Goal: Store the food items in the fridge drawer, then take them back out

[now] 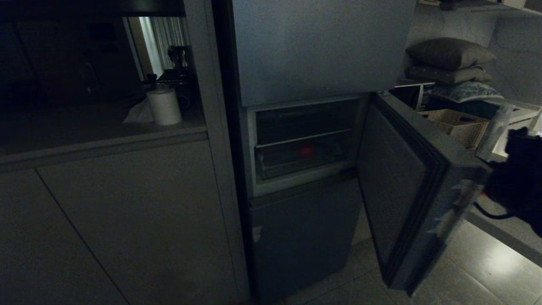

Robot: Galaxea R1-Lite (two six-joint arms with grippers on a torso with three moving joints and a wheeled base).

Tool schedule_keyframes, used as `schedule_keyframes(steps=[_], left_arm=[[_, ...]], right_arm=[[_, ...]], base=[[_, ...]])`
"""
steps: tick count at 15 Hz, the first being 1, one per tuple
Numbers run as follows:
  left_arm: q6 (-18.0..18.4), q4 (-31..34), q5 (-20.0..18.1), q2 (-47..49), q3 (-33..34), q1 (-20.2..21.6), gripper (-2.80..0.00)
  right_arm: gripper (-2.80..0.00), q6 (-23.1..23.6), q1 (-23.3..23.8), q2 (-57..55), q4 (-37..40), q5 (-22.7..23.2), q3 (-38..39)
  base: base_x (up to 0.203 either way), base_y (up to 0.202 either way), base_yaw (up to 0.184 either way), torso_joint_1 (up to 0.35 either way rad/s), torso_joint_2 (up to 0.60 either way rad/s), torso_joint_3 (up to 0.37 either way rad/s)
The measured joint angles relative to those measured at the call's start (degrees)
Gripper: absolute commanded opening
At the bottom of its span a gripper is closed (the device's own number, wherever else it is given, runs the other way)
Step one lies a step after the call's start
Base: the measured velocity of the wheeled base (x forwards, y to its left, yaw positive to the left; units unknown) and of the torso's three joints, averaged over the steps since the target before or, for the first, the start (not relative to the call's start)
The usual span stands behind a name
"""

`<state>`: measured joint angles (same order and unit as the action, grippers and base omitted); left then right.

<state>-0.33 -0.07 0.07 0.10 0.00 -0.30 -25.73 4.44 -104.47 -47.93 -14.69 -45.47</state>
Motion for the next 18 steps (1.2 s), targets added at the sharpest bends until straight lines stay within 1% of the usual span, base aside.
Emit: schedule_keyframes(steps=[2, 4, 5, 6, 8, 10, 11, 12, 13, 14, 15, 18], left_arm=[[0.0, 0.0, 0.0, 0.0, 0.0, 0.1, -2.8], [0.0, 0.0, 0.0, 0.0, 0.0, 0.0, -2.8], [0.0, 0.0, 0.0, 0.0, 0.0, 0.0, -2.8], [0.0, 0.0, 0.0, 0.0, 0.0, 0.0, -2.8], [0.0, 0.0, 0.0, 0.0, 0.0, 0.1, -2.8], [0.0, 0.0, 0.0, 0.0, 0.0, 0.0, -2.8], [0.0, 0.0, 0.0, 0.0, 0.0, 0.0, -2.8], [0.0, 0.0, 0.0, 0.0, 0.0, 0.0, -2.8], [0.0, 0.0, 0.0, 0.0, 0.0, 0.0, -2.8], [0.0, 0.0, 0.0, 0.0, 0.0, 0.0, -2.8], [0.0, 0.0, 0.0, 0.0, 0.0, 0.0, -2.8], [0.0, 0.0, 0.0, 0.0, 0.0, 0.0, -2.8]], right_arm=[[-2.8, 0.3, -11.6, -1.0, 0.0, -6.9, -2.9], [-2.8, 1.4, -21.4, -1.8, 0.2, -12.1, -6.5], [-2.8, 1.7, -24.0, -2.1, 0.0, -14.2, -7.4], [-2.8, 1.6, -25.2, -2.3, 0.0, -15.0, -7.3], [-2.8, 1.5, -26.0, -2.4, -0.9, -15.1, -5.1], [-2.8, 2.5, -26.4, -2.3, -4.9, -14.6, -2.4], [-2.8, 3.7, -26.4, -2.4, -7.1, -13.4, -1.9], [-2.8, 5.0, -26.6, -2.8, -7.9, -10.2, -1.9], [-2.8, 6.2, -26.9, -3.5, -7.9, -6.2, -2.3], [-2.8, 6.8, -27.3, -4.6, -7.9, -2.5, -3.7], [-2.8, 7.2, -27.7, -6.0, -7.9, -0.2, -5.9], [-2.8, 9.4, -28.3, -12.2, -7.7, 2.4, -14.3]], base=[[0.0, 0.0, 0.0, 0.0, 0.0, 0.0], [0.0, 0.0, 0.0, 0.0, 0.0, 0.0], [0.0, 0.0, 0.0, 0.0, 0.0, 0.0], [0.0, 0.0, 0.0, 0.0, 0.0, 0.0], [0.0, 0.0, 0.0, 0.0, 0.0, 0.0], [0.0, 0.0, 0.0, 0.0, 0.0, 0.0], [0.0, 0.0, 0.0, 0.0, 0.0, 0.0], [0.0, 0.0, 0.0, 0.0, 0.0, 0.0], [0.0, 0.0, 0.0, 0.0, 0.0, 0.0], [0.0, 0.0, 0.0, 0.0, 0.0, 0.0], [0.0, 0.0, 0.0, 0.0, 0.0, 0.0], [0.0, 0.0, 0.0, 0.0, 0.0, 0.0]])
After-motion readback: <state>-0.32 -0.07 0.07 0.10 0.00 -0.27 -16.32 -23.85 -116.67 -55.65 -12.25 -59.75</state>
